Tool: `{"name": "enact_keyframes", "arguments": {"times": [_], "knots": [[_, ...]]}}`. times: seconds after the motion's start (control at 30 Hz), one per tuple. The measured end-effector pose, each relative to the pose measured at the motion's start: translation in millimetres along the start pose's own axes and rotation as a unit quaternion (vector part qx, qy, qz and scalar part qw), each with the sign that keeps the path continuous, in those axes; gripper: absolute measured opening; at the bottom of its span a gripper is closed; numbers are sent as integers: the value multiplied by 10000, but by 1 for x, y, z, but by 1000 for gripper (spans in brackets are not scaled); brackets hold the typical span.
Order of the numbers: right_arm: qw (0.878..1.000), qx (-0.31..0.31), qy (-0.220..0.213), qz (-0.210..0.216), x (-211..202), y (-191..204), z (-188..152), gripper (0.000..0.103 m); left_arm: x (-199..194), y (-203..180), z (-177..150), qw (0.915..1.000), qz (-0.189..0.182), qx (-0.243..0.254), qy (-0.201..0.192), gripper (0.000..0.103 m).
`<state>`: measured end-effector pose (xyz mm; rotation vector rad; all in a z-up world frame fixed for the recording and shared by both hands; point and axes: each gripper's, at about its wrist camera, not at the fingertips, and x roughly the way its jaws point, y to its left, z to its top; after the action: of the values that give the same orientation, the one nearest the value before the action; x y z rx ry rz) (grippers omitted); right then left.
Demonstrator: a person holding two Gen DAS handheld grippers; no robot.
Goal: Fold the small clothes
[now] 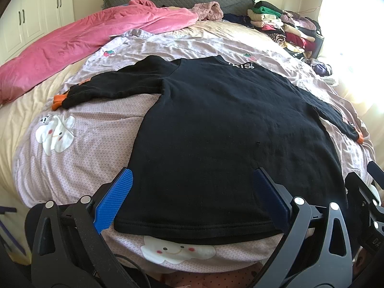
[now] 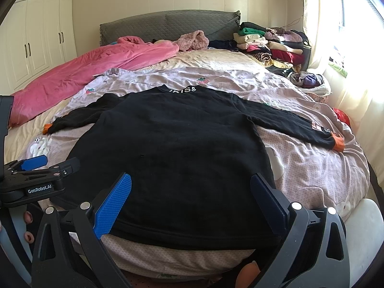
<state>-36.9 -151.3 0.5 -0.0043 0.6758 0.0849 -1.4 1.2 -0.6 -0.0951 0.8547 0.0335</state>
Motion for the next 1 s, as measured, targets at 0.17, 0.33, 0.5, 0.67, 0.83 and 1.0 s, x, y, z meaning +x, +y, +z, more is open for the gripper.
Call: {"name": "enact_keyframes", "arguments": {"times": [0.17, 0.33, 0.5, 0.67, 0.83, 1.0], "knots": [[10000, -4, 6, -10, 0, 1, 0, 99, 0, 0, -1, 10000, 18, -4, 11, 94], [10000, 4, -12, 2, -1, 0, 0, 99, 0, 0, -2, 10000, 8, 14, 11, 94], [10000, 38, 0, 82, -3, -5, 0, 99, 2, -2, 0, 10000, -2, 55, 32, 94], [9999, 92, 46, 100, 0, -9, 3, 99, 7, -10, 6, 9999, -33, 105, 66, 94], [9998, 167, 74, 85, 6, -19, 13, 99, 9, -20, 13, 9998, -79, 176, 64, 94], [9996, 256, 107, 70, 12, -33, 25, 99, 17, -37, 26, 9994, -117, 312, 95, 94]]}}
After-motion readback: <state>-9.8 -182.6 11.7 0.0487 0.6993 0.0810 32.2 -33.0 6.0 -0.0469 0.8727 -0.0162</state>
